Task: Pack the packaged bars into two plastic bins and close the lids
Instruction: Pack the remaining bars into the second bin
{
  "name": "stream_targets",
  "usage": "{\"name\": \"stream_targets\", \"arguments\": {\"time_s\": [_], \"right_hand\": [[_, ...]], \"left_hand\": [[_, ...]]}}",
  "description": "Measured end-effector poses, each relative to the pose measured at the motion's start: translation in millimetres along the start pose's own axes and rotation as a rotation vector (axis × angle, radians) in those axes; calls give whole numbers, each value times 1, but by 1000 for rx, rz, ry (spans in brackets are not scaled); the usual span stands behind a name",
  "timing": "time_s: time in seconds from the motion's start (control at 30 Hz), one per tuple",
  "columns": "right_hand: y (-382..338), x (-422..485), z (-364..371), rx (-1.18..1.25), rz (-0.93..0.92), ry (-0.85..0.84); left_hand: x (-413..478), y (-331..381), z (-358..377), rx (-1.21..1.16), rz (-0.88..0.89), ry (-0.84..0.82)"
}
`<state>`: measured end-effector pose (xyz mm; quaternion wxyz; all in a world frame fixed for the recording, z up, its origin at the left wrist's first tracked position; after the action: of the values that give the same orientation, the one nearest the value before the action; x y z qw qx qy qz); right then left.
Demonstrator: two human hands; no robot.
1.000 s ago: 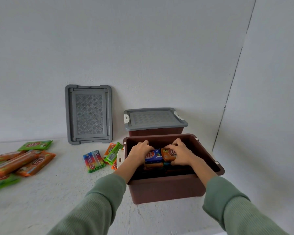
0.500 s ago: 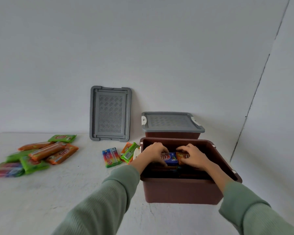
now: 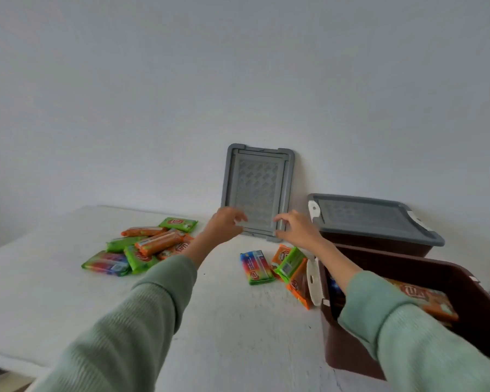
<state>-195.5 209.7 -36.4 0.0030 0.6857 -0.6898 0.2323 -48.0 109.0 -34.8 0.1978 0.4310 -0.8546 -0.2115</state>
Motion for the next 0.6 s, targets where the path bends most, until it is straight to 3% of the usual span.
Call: {"name": "stream_targets", "arguments": {"time_s": [0.23, 0.4, 0.5, 0.6], "right_hand": [[-11, 52, 90, -23, 172, -270], [-4, 45, 139, -49, 318, -537], [-8, 43, 146, -159, 297, -553], [-11, 47, 146, -215, 281, -494]], "left_hand": [[27, -143, -27, 175, -314, 15], [32, -214, -16, 347, -477, -89], [32, -237, -7, 392, -518, -179], [34, -241, -4, 418, -506, -128]]}}
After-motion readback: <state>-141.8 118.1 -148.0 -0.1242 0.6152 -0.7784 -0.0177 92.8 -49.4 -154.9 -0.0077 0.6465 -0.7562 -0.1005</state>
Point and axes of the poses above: each hand's wrist, its own x-axis towards the middle knuckle, its own z-axis out of the palm, y = z × x, the point moved 5 cm from there along x, towards the middle knuckle, and after that the axes turned 15 degrees about -z, right-handed, at the moved point
